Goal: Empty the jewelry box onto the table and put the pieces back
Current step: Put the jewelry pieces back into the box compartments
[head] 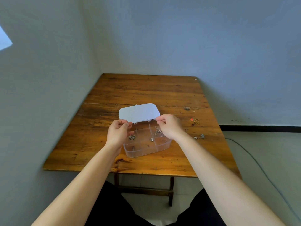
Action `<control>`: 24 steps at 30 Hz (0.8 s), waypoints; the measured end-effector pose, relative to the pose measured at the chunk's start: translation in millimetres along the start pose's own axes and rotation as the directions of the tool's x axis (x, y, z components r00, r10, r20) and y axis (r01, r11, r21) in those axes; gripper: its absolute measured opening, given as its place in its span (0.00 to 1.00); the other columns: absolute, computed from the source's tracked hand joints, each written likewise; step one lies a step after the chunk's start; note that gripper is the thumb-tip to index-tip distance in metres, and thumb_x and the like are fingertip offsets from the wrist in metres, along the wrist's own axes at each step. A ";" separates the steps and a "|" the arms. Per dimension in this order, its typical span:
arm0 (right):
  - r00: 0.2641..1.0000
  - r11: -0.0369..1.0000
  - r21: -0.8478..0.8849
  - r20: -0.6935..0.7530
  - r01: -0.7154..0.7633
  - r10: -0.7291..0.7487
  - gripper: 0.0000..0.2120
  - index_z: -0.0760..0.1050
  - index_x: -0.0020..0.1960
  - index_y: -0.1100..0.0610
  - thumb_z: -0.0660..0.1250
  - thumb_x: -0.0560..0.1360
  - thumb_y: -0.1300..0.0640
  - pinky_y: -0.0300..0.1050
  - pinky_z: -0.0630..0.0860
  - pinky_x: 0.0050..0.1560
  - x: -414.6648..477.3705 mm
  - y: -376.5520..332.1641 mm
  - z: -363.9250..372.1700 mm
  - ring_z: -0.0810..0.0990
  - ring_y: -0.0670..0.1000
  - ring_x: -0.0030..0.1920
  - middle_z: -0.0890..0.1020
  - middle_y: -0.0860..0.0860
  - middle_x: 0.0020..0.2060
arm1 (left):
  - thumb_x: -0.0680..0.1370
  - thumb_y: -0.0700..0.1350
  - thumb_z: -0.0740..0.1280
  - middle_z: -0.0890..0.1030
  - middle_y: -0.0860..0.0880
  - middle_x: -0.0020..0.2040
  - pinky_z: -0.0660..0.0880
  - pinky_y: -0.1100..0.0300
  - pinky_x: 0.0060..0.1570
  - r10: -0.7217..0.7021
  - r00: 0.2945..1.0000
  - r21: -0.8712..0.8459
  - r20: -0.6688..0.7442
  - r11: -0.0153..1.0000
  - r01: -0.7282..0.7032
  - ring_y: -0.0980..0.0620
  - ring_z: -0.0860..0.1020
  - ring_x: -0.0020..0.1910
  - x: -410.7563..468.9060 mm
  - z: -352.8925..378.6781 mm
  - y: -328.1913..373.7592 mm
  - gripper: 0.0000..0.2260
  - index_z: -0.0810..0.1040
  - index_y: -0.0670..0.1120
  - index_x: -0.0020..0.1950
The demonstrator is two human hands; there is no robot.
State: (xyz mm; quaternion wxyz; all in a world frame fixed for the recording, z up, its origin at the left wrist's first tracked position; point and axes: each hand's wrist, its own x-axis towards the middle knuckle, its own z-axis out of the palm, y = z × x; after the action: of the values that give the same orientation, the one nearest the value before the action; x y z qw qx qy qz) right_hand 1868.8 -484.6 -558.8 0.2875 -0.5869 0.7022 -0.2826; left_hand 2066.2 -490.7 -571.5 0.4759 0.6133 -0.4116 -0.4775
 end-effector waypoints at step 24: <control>0.974 0.981 -0.106 -0.142 0.164 -0.178 0.10 0.83 0.57 0.53 0.69 0.77 0.58 0.43 0.79 0.55 0.3 -5.6 -3.1 0.83 0.47 0.50 0.86 0.48 0.51 | 0.82 0.38 0.62 0.83 0.47 0.55 0.81 0.58 0.50 0.055 0.998 0.023 0.027 0.998 -0.055 0.52 0.82 0.52 -3.0 -0.2 -6.0 0.08 0.74 0.43 0.60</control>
State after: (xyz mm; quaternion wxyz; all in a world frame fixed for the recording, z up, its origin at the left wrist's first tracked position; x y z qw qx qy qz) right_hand 1870.2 -485.6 -552.7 0.1801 -0.6350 0.6812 -0.3168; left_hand 2066.1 -486.6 -576.8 0.4762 0.6011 -0.4400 -0.4672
